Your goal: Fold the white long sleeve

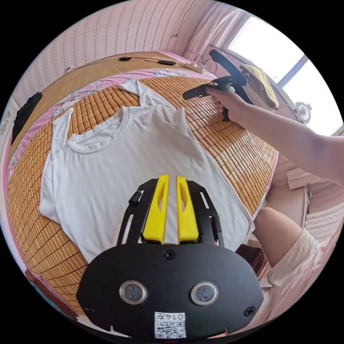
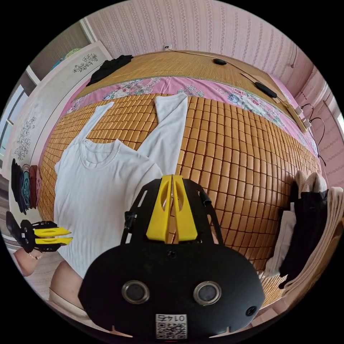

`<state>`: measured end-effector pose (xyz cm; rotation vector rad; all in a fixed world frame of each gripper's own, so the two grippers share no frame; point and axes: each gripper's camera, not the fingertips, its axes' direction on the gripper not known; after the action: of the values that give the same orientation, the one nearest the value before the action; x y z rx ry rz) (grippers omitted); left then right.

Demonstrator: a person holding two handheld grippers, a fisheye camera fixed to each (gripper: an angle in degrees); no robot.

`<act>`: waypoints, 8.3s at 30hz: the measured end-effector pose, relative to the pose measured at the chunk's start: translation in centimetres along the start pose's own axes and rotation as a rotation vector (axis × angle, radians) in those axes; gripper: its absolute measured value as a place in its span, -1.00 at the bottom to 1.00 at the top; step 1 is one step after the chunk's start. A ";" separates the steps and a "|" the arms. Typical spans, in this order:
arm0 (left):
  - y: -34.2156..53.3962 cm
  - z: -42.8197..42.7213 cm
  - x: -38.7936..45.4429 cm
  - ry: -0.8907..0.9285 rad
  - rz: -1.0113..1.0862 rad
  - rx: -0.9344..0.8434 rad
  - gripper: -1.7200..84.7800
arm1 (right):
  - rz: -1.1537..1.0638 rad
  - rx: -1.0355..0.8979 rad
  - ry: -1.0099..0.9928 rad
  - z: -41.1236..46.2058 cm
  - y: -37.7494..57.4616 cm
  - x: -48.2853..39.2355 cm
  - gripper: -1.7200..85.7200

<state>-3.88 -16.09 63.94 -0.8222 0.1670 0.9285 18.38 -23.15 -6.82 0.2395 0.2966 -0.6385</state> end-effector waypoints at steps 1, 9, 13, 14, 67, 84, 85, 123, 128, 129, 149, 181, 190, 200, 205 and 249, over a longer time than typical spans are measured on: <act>-0.8 -0.5 0.1 0.007 0.003 -0.001 -0.86 | -0.006 0.010 0.003 -0.8 0.6 0.2 -0.97; -9.2 1.1 1.5 0.015 -0.032 -0.020 -0.83 | -0.064 -0.083 -0.012 0.1 -3.1 1.2 -0.77; -14.7 3.9 1.8 -0.001 -0.038 -0.019 -0.83 | -0.098 -0.117 -0.018 2.9 -5.6 0.7 -0.75; -15.4 4.3 1.8 -0.007 -0.038 -0.017 -0.83 | -0.110 -0.124 -0.016 3.7 -6.1 0.7 -0.77; -33.9 4.8 11.7 -0.142 0.180 -0.081 -0.88 | 0.485 -0.322 0.161 -12.0 26.3 11.6 -0.77; -37.2 6.6 10.9 -0.094 0.119 -0.127 -0.98 | 0.609 -0.334 0.294 -8.1 29.2 11.5 -0.95; -37.6 6.5 10.8 -0.088 0.113 -0.112 -0.98 | 0.605 -0.325 0.302 -8.3 29.1 11.6 -0.95; -28.0 11.4 13.3 -0.009 0.368 -0.436 -0.85 | 0.466 -0.369 0.324 -6.2 24.8 9.1 -0.98; -25.3 9.8 10.8 -0.005 0.322 -0.392 -0.84 | 0.367 -0.375 0.289 -7.2 22.9 5.3 -0.98; -24.4 9.2 9.8 -0.004 0.299 -0.378 -0.84 | 0.337 -0.365 0.269 -7.2 22.0 4.1 -0.98; 8.9 -0.5 -15.2 0.006 -0.492 -0.078 -0.82 | -0.585 -0.019 -0.058 4.8 -15.9 -32.9 -0.83; 31.7 4.0 -19.6 0.007 -0.645 0.039 -0.82 | -1.421 0.098 -0.601 5.9 -23.5 -66.9 -0.92; 42.0 -2.3 -20.6 -0.200 -0.808 0.060 -0.82 | -1.190 -0.175 -0.278 15.4 -24.3 -63.7 -0.78; 54.0 -5.0 -25.5 -0.414 -1.121 -0.025 -0.76 | -1.117 -0.275 -0.036 22.4 -21.2 -65.7 -0.90; 53.3 -1.8 -27.1 -0.422 -0.982 -0.225 -0.84 | -1.114 -0.256 -0.019 22.5 -21.0 -65.9 -0.95; 30.2 -4.2 -31.4 -0.257 -0.519 0.047 -0.86 | -0.339 -0.049 0.107 11.6 -15.1 -28.8 -0.79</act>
<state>-45.25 -29.35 58.71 -0.6499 -0.2396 0.5279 -10.62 -22.66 11.95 0.1779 0.4605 -0.9537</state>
